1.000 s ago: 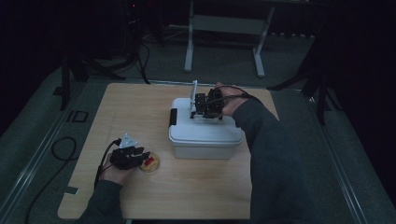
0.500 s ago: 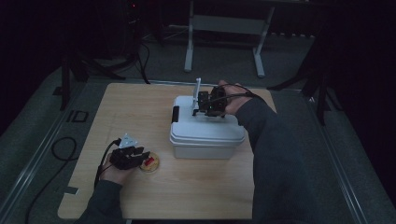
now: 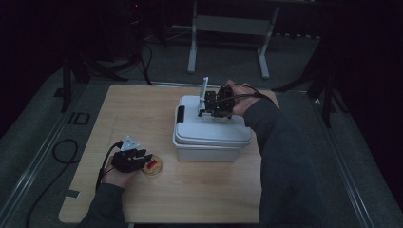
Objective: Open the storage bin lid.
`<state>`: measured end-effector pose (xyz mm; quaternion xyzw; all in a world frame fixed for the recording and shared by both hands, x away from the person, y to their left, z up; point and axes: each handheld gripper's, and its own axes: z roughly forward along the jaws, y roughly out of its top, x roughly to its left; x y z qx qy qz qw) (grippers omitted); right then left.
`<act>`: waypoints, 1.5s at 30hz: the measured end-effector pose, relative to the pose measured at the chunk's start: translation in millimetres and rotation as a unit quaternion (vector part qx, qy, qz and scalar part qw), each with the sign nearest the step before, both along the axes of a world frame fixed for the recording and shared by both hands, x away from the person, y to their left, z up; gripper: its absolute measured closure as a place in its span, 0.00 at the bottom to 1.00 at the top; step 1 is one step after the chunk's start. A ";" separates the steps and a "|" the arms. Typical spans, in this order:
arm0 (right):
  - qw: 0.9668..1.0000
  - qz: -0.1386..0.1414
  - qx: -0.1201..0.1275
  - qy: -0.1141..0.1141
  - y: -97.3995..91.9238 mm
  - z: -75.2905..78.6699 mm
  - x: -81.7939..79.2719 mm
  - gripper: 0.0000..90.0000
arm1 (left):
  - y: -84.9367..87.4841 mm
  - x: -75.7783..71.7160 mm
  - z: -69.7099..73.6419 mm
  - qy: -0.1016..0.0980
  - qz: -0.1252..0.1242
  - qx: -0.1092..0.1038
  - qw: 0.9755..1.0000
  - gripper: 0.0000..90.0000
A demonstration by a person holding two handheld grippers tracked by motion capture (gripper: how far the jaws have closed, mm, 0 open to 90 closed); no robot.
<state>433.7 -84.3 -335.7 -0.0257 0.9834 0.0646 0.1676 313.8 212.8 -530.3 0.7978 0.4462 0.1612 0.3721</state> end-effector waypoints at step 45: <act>1.000 -0.024 0.003 -0.006 -35.4 8.4 -4.9 0.94 | -0.9 0.9 -0.2 0.001 0.001 -0.002 1.000 0.70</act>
